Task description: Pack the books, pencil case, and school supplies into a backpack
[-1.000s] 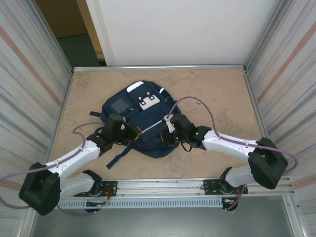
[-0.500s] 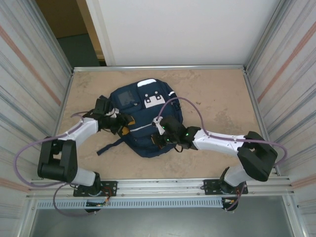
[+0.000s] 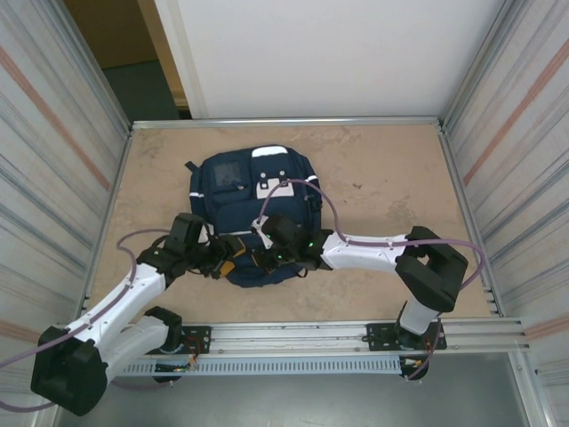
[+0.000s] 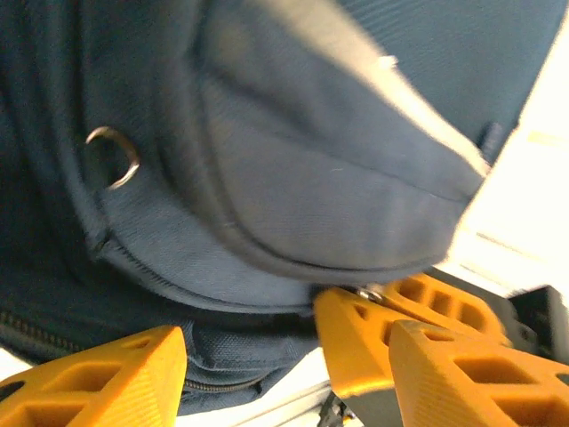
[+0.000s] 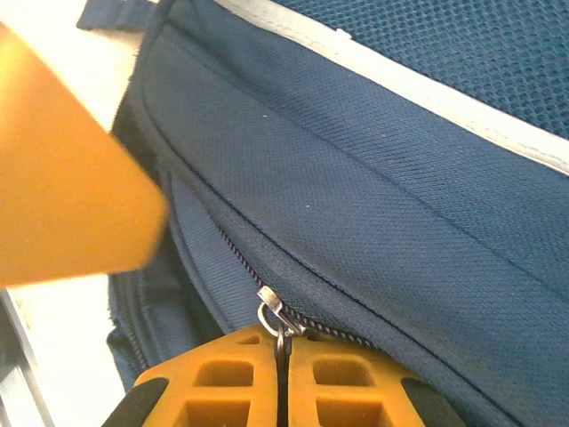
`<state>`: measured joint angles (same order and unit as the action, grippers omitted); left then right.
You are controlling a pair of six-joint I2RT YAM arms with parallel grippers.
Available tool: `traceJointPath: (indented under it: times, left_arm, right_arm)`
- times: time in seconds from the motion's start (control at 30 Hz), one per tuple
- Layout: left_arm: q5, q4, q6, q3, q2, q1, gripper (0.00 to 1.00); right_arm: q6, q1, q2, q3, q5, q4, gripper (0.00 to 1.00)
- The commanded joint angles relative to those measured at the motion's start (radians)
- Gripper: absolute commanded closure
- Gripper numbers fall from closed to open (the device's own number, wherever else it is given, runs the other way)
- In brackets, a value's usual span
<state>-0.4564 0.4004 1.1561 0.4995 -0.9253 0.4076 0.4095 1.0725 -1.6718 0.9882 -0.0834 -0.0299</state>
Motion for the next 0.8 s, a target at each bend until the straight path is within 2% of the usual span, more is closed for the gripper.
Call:
traceJointPath:
  times: [0.0,0.1,0.23,0.33,0.5,0.6,0.63,0.77]
  left_arm:
    - [0.108,0.025,0.088,-0.017,0.002,0.004,0.4]
    - [0.155,0.016,0.089,0.007,-0.035,0.0,0.42]
    - [0.159,0.064,0.013,0.097,-0.091,-0.031,0.42]
    - [0.207,0.101,0.035,0.121,-0.093,-0.033,0.45]
    - [0.296,0.125,0.115,0.091,-0.083,-0.036,0.64]
    - [0.331,0.1,0.156,0.06,-0.075,-0.042,0.81]
    - [0.355,0.117,0.149,0.067,-0.07,-0.045,0.87]
    - [0.472,0.257,0.108,0.125,-0.032,-0.046,0.98]
  right_arm:
    - [-0.03,0.054,-0.03,0.058,-0.019,0.029,1.0]
    - [-0.01,0.077,-0.049,0.077,-0.038,0.035,1.0]
    - [0.019,0.102,-0.059,0.052,-0.03,0.079,1.0]
    - [0.057,0.108,-0.057,0.057,-0.041,0.061,1.0]
    - [0.068,0.143,-0.046,0.074,-0.062,0.058,1.0]
    - [0.065,0.155,-0.055,0.095,-0.023,0.032,1.0]
    - [0.072,0.155,-0.053,0.083,-0.012,0.04,1.0]
    - [0.128,0.123,-0.036,0.04,-0.022,0.042,1.0]
